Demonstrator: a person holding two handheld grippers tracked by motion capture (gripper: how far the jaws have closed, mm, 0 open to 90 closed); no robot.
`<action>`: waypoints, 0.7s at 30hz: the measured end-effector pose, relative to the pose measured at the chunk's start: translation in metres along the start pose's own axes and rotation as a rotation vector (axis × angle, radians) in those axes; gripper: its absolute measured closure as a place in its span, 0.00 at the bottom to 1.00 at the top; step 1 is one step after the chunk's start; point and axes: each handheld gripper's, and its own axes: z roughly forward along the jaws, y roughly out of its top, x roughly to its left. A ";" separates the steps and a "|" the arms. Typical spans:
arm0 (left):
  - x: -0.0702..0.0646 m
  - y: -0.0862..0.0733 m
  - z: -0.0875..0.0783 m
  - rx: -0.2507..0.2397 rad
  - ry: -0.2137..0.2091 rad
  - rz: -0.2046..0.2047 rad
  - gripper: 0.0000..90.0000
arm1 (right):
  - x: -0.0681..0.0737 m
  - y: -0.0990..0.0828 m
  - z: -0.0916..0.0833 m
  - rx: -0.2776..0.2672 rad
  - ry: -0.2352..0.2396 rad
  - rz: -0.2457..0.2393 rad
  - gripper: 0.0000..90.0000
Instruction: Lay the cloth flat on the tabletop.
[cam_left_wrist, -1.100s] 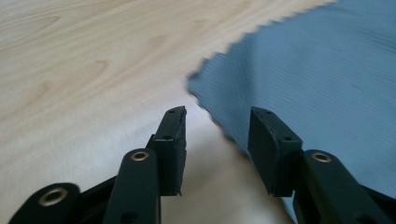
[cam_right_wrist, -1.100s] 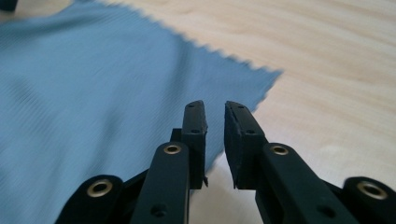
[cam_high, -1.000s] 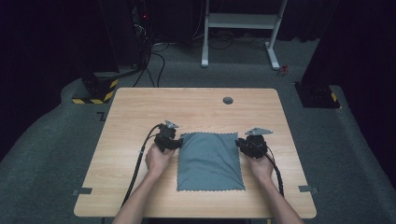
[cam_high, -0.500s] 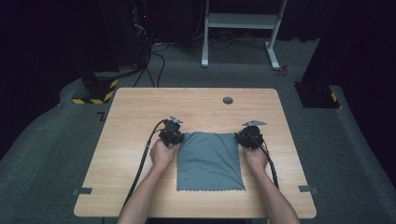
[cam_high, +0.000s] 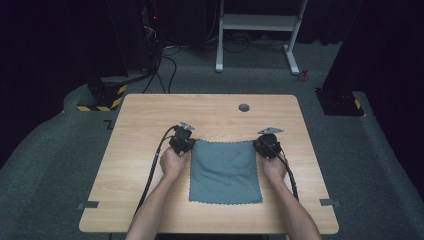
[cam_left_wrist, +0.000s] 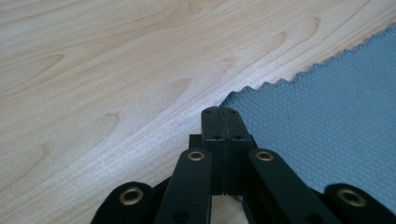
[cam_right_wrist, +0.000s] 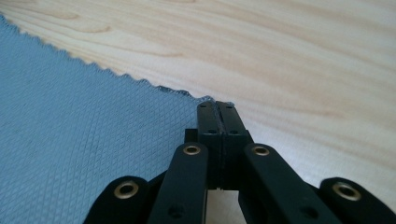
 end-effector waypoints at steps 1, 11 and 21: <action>0.000 0.001 0.001 0.000 0.005 -0.004 1.00 | 0.000 0.003 0.001 -0.002 -0.007 -0.009 1.00; 0.000 -0.001 0.008 0.008 0.029 -0.008 0.99 | -0.001 0.009 0.017 0.031 -0.054 -0.011 1.00; -0.021 -0.027 -0.040 0.009 -0.031 0.053 0.52 | 0.007 -0.005 -0.027 -0.053 0.041 -0.015 0.80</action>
